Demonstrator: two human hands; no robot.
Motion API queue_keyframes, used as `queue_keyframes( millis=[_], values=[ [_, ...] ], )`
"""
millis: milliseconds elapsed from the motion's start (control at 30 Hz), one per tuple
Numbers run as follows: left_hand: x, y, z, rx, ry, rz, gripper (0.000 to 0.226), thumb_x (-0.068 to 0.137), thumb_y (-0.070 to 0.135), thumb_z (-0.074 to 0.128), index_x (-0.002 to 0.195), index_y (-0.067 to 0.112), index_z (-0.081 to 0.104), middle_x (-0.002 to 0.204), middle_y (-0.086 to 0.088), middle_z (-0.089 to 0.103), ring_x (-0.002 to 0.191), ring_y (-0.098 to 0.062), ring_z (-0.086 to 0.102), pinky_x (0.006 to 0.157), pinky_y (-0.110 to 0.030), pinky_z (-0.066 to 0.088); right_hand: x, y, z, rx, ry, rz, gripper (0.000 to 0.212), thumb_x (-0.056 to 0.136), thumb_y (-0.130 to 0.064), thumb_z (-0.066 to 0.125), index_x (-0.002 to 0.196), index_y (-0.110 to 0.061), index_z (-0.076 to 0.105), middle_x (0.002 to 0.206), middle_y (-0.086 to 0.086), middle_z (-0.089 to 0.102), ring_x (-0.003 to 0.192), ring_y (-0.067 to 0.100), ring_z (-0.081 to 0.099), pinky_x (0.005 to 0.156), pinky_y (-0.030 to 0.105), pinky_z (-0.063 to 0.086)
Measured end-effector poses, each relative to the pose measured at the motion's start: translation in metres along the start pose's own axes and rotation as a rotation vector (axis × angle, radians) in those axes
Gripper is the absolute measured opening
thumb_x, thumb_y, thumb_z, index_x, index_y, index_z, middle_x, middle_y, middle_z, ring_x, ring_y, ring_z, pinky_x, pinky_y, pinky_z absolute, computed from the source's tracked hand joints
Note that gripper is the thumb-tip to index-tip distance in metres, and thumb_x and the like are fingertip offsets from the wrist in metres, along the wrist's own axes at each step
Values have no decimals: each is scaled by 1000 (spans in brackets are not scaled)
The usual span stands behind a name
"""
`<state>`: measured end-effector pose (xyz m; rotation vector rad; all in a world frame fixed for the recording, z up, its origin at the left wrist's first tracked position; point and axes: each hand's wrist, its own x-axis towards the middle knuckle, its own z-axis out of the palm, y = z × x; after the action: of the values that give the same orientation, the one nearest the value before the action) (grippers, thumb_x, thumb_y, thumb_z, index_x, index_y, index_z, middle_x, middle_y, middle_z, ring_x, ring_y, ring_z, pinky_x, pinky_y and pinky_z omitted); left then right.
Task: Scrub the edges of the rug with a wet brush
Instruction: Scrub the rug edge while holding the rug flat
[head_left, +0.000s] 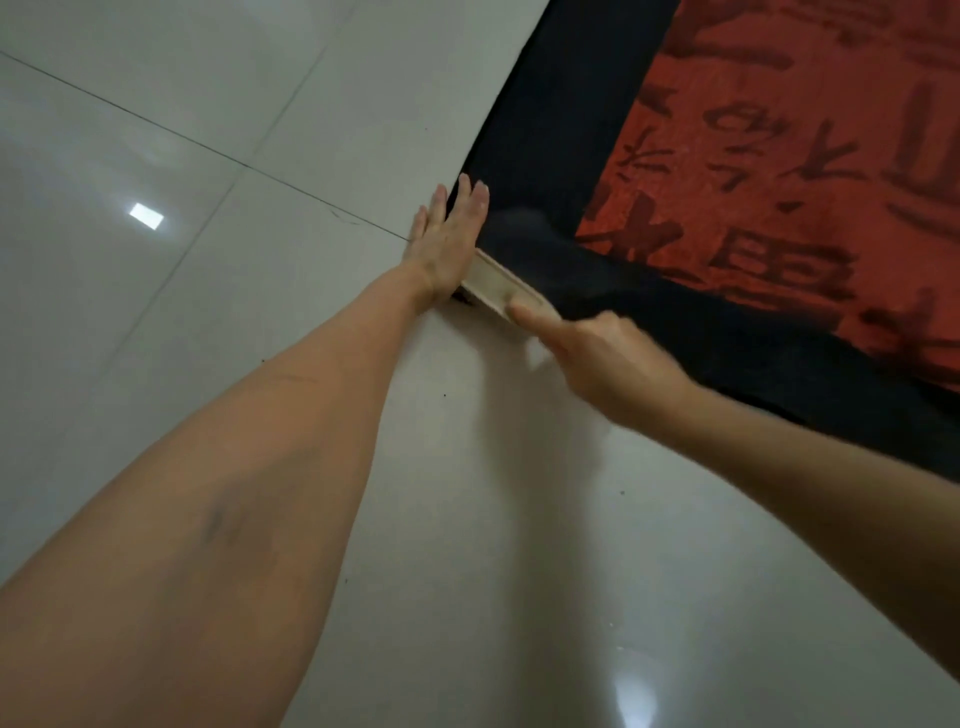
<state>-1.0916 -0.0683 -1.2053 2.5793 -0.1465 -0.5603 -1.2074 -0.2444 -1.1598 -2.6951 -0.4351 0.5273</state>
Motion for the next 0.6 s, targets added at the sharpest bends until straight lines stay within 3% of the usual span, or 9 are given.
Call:
queue_keyframes(
  millis=[67,133,233,267,400,533,600],
  values=[
    [0,3,4,168,9,-20,54,105,8,11,157,16,-2,164,-4,-9,150,-29,-11,120,-41,-7,12,26,-16,-7,164,181,61,92,-9,39,144,-41,33,88,18,59,79,40,60,65,39,42],
    [0,4,8,224,-10,-52,53,106,14,11,157,16,-4,164,-4,-13,150,-29,-13,121,-43,-7,8,22,-8,41,229,280,59,92,-8,37,143,-38,33,90,23,61,79,43,60,65,37,39],
    [1,3,8,219,-31,-35,53,107,32,10,157,19,-5,164,-1,-15,149,-25,-16,121,-41,-10,-22,6,14,69,-9,40,66,95,-12,38,146,-51,22,80,13,56,66,34,57,60,35,39],
    [1,2,7,206,-34,-30,55,107,36,10,157,20,-6,163,0,-15,149,-23,-17,120,-40,-11,-23,16,8,0,-14,-7,68,95,-11,40,146,-52,21,81,13,58,68,36,59,59,35,41],
    [0,0,9,233,-39,-5,60,106,41,19,156,21,-7,163,0,-17,149,-22,-18,119,-39,-13,-6,39,-7,-62,231,335,60,94,-7,39,146,-35,31,94,26,63,80,45,61,67,45,47],
    [-5,0,9,336,-38,29,68,105,43,26,155,18,-12,162,-3,-21,148,-25,-21,119,-41,-13,-35,21,13,9,16,42,71,93,-10,41,147,-50,20,92,22,63,77,41,63,63,41,46],
    [-7,5,10,370,-33,17,67,105,43,23,155,16,-14,162,-5,-22,148,-28,-22,119,-43,-13,-23,52,-9,-61,121,155,67,94,-11,39,147,-48,21,95,22,62,78,41,61,62,39,44]
  ],
)
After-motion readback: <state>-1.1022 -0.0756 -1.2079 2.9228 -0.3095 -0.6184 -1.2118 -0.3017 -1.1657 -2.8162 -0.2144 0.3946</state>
